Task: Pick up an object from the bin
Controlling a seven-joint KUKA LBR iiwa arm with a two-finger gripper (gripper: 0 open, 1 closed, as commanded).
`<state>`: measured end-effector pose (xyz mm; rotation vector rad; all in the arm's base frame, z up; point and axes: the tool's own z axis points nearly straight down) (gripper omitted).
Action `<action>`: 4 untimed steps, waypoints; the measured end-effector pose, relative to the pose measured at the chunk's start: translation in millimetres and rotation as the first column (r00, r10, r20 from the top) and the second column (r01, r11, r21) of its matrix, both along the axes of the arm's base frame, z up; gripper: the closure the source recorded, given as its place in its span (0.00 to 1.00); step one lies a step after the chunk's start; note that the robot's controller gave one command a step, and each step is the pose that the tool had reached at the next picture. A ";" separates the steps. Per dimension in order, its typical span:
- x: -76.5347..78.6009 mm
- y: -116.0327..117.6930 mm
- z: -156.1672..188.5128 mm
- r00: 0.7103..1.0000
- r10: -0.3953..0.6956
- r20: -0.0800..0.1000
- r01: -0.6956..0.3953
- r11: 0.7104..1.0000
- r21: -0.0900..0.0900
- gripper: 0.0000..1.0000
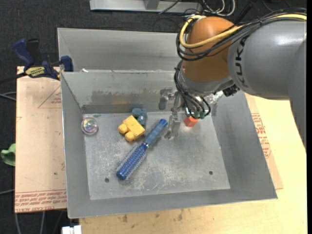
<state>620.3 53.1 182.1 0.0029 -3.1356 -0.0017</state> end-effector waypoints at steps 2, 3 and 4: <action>-66.1 100.2 -112.1 0.821 0.571 0.007 -0.571 0.821 0.004 0.00; -64.8 96.2 -112.9 0.825 0.565 0.006 -0.565 0.825 0.001 1.00; -86.2 100.8 28.8 0.833 0.553 0.014 -0.553 0.833 -0.002 1.00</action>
Offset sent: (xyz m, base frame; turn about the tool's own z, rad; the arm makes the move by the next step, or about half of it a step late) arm -0.0033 0.0378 -0.1121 -0.4722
